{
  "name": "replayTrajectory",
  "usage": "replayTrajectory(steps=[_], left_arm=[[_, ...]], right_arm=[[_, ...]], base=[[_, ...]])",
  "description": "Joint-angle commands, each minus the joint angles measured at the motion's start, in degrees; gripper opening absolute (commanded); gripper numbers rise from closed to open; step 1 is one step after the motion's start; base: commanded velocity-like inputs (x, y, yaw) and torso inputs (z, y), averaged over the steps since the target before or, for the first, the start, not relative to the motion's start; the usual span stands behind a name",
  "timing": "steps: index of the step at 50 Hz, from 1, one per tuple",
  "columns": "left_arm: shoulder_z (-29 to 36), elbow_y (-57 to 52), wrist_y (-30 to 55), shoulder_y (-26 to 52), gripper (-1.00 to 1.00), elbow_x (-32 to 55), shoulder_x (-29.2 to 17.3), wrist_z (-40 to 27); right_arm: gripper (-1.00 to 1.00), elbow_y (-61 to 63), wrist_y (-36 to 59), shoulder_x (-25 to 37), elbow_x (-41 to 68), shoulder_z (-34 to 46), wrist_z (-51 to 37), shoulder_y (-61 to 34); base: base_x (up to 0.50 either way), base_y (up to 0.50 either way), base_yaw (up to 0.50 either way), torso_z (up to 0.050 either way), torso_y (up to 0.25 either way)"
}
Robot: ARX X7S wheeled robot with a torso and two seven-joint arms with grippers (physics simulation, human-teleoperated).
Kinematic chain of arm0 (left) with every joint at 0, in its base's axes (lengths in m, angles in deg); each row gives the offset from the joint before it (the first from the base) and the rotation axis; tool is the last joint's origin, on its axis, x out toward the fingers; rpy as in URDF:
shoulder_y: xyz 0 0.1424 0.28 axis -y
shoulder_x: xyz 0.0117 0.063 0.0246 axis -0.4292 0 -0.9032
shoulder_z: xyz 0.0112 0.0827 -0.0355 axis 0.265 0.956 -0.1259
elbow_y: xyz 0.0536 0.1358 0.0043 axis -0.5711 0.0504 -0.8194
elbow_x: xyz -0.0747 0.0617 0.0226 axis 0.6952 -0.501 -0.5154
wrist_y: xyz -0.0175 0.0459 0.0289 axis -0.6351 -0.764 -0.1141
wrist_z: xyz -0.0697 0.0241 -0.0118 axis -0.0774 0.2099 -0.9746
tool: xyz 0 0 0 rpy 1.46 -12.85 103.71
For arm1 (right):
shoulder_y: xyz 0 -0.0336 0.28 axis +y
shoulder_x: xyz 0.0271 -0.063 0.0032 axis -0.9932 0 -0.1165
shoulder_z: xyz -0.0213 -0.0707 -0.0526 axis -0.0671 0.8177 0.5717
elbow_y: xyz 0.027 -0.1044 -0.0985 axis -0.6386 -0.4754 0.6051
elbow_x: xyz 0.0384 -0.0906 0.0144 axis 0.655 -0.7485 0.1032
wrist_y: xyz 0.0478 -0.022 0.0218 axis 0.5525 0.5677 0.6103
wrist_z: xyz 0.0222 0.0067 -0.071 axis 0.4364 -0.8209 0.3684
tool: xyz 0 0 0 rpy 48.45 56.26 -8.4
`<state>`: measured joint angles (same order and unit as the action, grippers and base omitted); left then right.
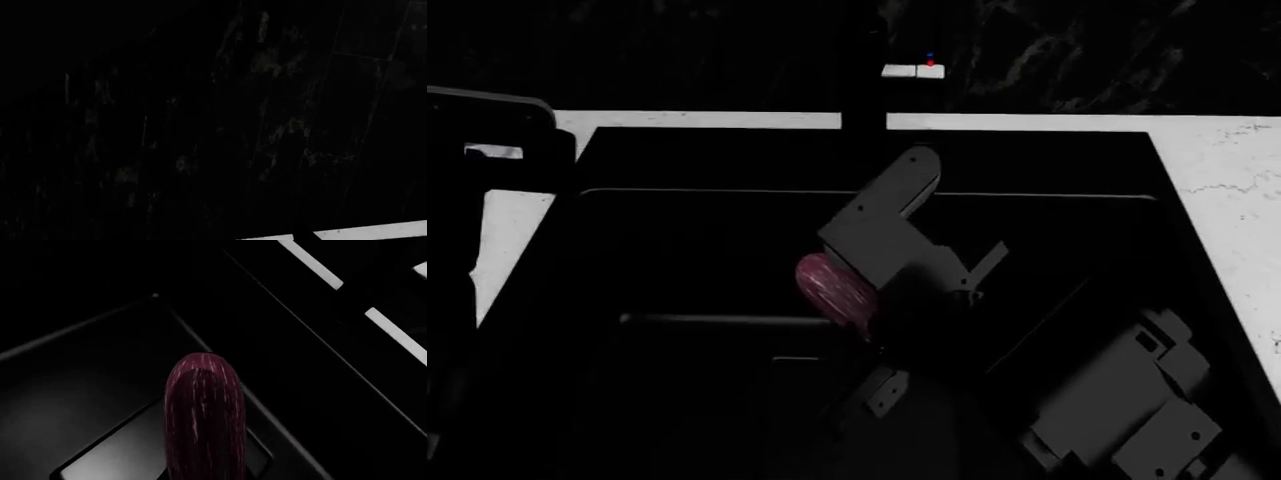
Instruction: Pick the eggplant from the sink and place it on the plate located on the counter
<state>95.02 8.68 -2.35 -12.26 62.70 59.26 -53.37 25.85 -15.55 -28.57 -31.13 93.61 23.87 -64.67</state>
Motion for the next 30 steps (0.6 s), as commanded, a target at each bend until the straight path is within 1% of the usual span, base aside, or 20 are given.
replayTrajectory(steps=[1,13,25,30], left_arm=[[-0.67,1.48,-1.87,0.35,1.0,1.26,0.15,1.12],[-0.96,0.65,-0.96,0.46,1.0,1.17,-0.56,0.46],[-1.18,-0.04,-0.13,0.33,1.0,1.01,-1.15,-0.31],[-1.39,-0.9,0.47,0.2,1.0,0.93,-1.5,-0.71]], right_arm=[[-1.0,-1.15,-1.97,-0.31,-2.31,-1.49,-0.37,-1.0],[-1.0,-2.24,-2.65,-0.7,-3.59,-2.68,-0.92,-5.0],[-1.0,-1.93,-2.68,-0.72,-3.96,-3.27,-2.52,-5.45],[-1.0,-1.21,-3.02,-0.48,-4.57,-3.42,-3.54,-5.75]], base=[[0.0,0.0,0.0,0.0,0.0],[0.0,0.0,0.0,0.0,0.0],[0.0,0.0,0.0,0.0,0.0],[0.03,0.45,0.0,0.0,0.0]])
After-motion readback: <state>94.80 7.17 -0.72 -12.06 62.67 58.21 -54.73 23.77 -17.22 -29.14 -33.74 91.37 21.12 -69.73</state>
